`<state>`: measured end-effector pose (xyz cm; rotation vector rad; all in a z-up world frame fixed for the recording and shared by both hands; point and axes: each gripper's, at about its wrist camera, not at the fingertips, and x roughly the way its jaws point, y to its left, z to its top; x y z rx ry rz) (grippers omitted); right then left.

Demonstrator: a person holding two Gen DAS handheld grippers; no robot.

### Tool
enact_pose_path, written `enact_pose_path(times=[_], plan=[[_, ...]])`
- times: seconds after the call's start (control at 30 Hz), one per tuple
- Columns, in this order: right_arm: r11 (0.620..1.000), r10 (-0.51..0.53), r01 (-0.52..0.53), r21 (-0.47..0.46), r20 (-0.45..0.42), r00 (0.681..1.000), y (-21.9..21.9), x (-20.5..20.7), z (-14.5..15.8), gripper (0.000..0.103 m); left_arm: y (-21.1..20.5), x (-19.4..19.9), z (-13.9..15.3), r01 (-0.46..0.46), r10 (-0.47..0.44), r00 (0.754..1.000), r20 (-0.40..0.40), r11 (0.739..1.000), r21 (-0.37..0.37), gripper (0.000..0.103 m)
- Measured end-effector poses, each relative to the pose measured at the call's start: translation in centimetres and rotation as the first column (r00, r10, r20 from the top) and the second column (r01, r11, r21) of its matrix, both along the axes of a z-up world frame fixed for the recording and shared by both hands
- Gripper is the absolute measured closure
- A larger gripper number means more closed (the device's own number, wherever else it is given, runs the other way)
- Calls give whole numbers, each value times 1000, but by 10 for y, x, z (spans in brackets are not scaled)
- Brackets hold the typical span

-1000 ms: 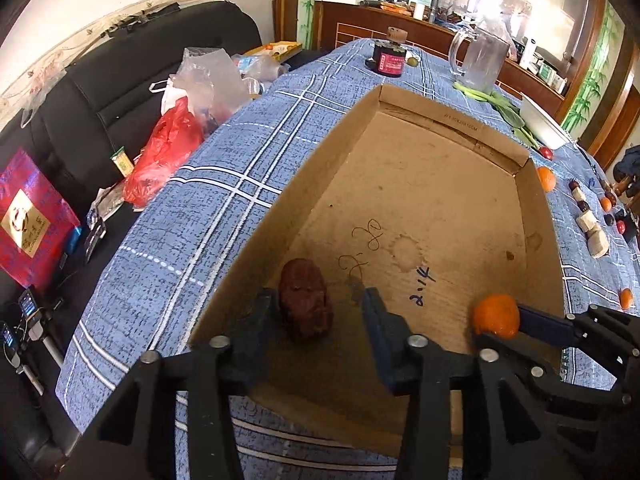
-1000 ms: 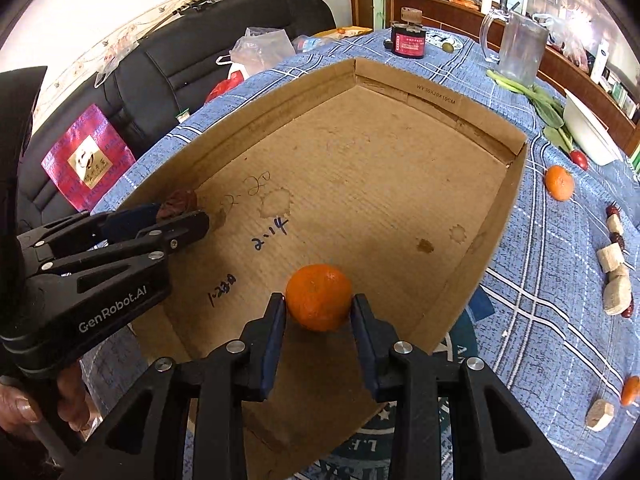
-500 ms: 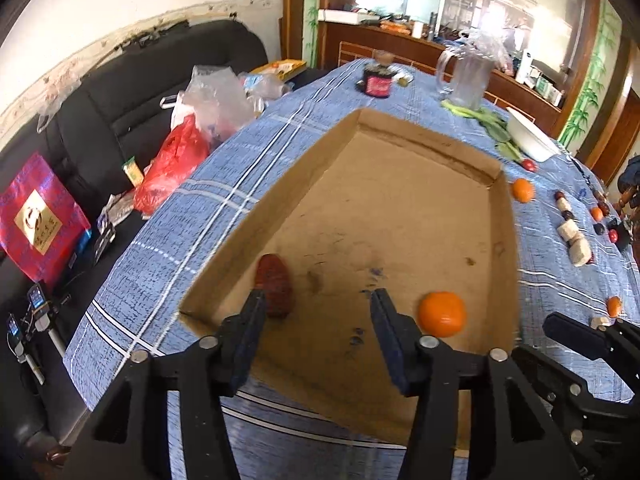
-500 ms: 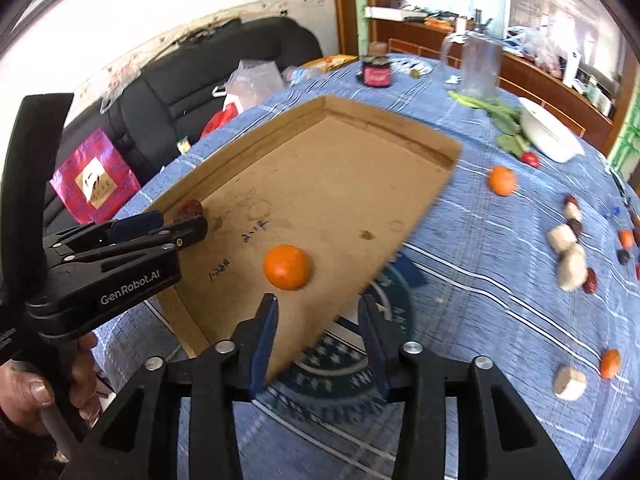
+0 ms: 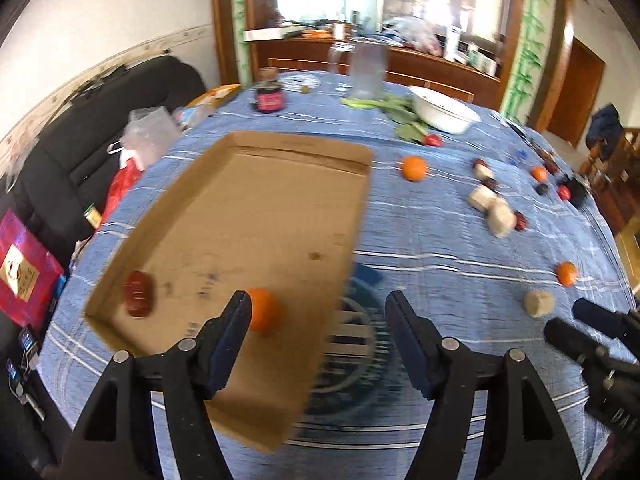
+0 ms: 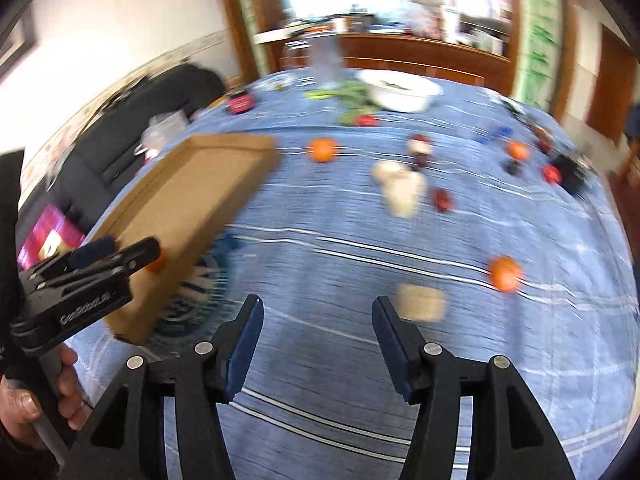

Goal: Organize fruits
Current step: 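Grasp the beige cube with the left gripper while the right grasps another orange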

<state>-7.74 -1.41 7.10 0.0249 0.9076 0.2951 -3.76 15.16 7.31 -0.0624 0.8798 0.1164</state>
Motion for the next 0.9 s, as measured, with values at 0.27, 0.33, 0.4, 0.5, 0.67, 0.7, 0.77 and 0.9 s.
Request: enact_pose_path(times=[0.27, 0.33, 0.4, 0.5, 0.67, 0.7, 0.77, 0.9], plan=[[980, -197, 197, -9, 4, 980, -103, -12, -3, 36, -77, 12, -16, 125, -124, 991, -55, 992, 4, 34], [971, -238, 238, -9, 2, 971, -125, -15, -5, 35, -100, 14, -20, 163, -162, 984, -69, 987, 9, 34], [961, -276, 276, -8, -6, 961, -146, -19, -9, 34, -118, 16, -24, 198, -197, 977, -81, 980, 14, 34], [952, -307, 307, 3, -28, 951, -169, -21, -15, 34, -149, 22, -27, 249, -247, 964, -95, 968, 9, 34], [948, -318, 318, 6, -42, 947, -190, -21, -21, 34, -185, 37, -37, 289, -295, 947, -126, 955, -66, 35], [949, -315, 316, 8, -43, 948, -192, -20, -22, 34, -188, 38, -39, 288, -294, 947, -131, 955, -67, 35], [951, -308, 309, 12, -44, 950, -194, -17, -23, 34, -194, 44, -45, 283, -291, 945, -147, 956, -74, 35], [966, -256, 257, 26, -46, 966, -190, -4, -26, 34, -196, 49, -55, 269, -279, 946, -166, 960, -82, 35]])
